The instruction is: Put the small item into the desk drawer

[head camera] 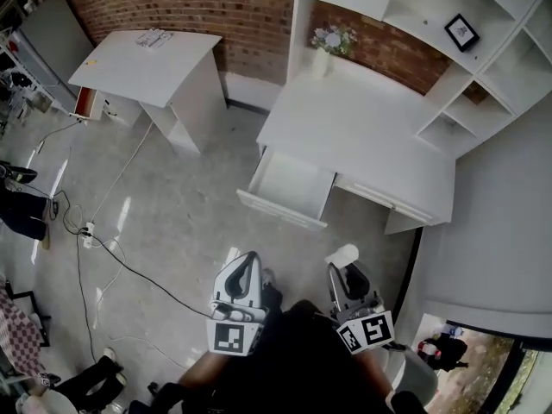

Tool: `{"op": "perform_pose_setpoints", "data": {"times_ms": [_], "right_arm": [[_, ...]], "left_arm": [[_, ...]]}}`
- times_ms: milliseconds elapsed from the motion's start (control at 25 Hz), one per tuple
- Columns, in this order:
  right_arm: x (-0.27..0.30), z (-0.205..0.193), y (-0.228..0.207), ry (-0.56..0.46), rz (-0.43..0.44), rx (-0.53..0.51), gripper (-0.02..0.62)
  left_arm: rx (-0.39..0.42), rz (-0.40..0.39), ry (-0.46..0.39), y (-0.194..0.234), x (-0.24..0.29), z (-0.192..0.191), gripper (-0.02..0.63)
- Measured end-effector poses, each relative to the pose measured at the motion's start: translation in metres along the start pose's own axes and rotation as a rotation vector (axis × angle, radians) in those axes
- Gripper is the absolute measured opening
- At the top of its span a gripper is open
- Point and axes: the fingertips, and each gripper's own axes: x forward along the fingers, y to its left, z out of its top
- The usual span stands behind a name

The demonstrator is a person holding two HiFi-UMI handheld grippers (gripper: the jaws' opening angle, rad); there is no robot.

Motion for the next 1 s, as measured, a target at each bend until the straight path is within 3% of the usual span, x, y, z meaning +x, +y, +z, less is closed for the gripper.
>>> {"op": "perform_pose_setpoints", "data": {"times_ms": [400,1000], "right_arm": [[0.096,0.012,-0.023,0.031,0.059,0.004,0.137],[0.231,0.021,-0.12,0.095,0.302,-0.003,0.137]], "left_arm": [[-0.047,0.086,0.031,0.051,0.054,-0.007,0.021],[-0.013,0.303,0.02,0.063,0.179,0.002,0.021]]}}
